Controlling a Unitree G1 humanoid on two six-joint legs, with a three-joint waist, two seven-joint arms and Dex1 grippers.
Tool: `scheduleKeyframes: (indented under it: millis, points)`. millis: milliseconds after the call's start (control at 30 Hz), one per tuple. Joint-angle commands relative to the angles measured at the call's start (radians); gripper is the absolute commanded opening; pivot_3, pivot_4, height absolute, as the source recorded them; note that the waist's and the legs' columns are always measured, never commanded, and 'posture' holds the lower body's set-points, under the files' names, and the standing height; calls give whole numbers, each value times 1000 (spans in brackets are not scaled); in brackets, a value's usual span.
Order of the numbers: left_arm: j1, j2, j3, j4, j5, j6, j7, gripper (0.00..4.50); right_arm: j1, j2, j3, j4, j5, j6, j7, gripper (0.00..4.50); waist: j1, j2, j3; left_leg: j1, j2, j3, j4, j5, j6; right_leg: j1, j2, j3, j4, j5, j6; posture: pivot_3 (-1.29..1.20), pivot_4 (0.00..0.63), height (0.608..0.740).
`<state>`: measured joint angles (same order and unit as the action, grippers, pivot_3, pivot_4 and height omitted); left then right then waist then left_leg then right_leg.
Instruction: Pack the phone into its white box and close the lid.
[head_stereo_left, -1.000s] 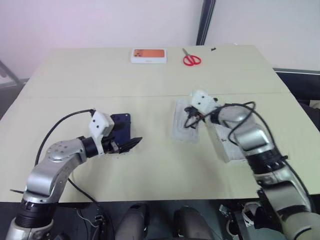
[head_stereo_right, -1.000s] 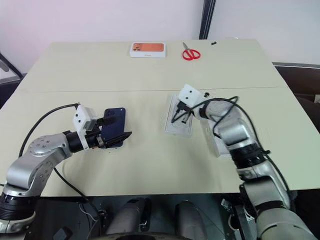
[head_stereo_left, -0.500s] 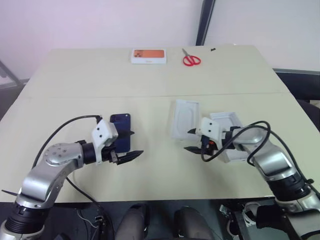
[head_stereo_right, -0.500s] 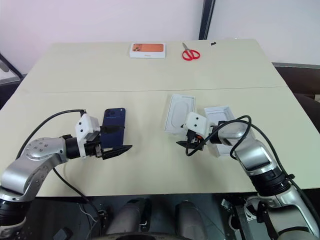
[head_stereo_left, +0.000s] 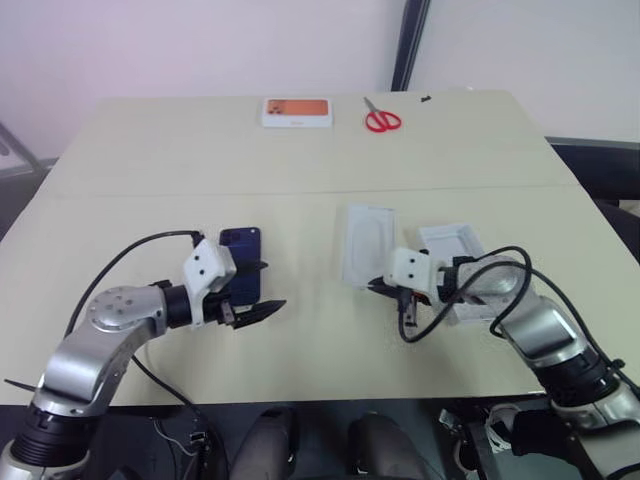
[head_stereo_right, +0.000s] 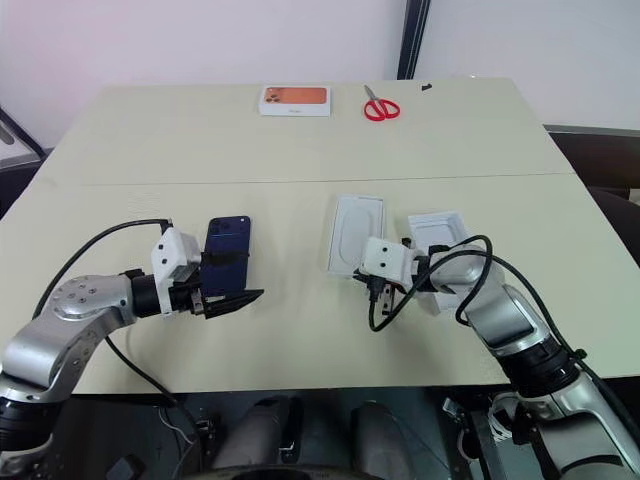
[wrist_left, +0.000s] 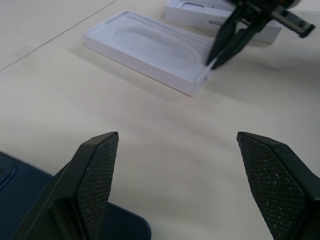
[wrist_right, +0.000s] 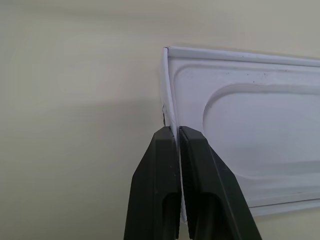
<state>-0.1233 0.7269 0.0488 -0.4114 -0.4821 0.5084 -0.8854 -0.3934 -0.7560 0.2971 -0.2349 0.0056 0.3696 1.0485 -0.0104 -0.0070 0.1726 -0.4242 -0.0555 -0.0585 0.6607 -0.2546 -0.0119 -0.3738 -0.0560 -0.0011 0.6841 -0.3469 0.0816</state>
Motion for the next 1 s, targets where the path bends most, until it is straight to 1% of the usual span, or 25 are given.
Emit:
scheduleKeyframes:
  millis: [33,267,367,467,500,533,633,700,767,833,867,1000]
  points:
    - [-2,-3,44,-4,-17,-19,6,3997,14,-15,11,-79,23,-22,45,49,0,0,0,0,0,0,0,0,0,0,0,0,0,0,0,0,150,740]
    - [12,-1,71,-2,-29,-12,10,3997,16,30,47,-112,2,2,20,49,-1,0,0,0,0,0,0,0,1,0,0,0,0,0,0,0,150,740]
    - [22,0,81,-6,-31,-8,11,3997,8,46,50,-119,19,34,26,49,0,0,0,0,0,0,0,0,0,0,0,0,0,0,0,0,150,740]
    - [36,3,95,-9,-34,-6,15,3997,8,43,43,-143,46,61,44,1071,1,0,0,0,0,0,0,0,0,0,0,0,0,0,0,0,150,740]
    - [40,4,101,-9,-35,-5,18,3997,9,37,37,-149,54,63,50,1659,1,0,0,0,0,0,0,0,0,0,0,0,0,0,0,0,150,740]
    - [44,5,106,-9,-37,-4,20,3997,10,33,27,-152,59,60,50,2003,1,0,0,0,0,0,0,0,0,0,0,0,0,0,0,0,150,740]
    - [53,2,145,-9,-57,19,44,3997,-16,61,-45,-158,140,108,35,3572,0,0,0,0,0,0,0,0,0,0,0,0,0,0,0,0,150,740]
    - [50,-8,191,-5,-88,53,79,3997,-58,99,-96,-161,215,175,17,3572,-2,0,0,0,0,0,0,0,1,0,0,0,0,0,0,0,150,740]
    - [43,-15,232,2,-116,94,121,3997,-107,141,-116,-149,252,224,-13,3572,-3,0,0,0,0,0,0,-1,1,0,0,0,0,0,0,0,150,740]
    - [33,-16,277,26,-129,153,184,3997,-177,207,-92,-96,225,250,-84,2927,-5,0,0,1,0,-1,0,-1,1,0,0,0,0,0,0,0,150,740]
    - [28,-15,291,40,-134,187,214,3997,-205,233,-73,-71,207,257,-110,2677,-6,0,0,1,0,-1,0,0,1,0,0,0,1,0,0,0,150,740]
    - [-11,-29,349,99,-149,338,359,3997,-310,351,49,58,102,237,-208,606,-3,0,0,0,0,0,0,2,-3,-1,0,0,1,0,0,0,150,740]
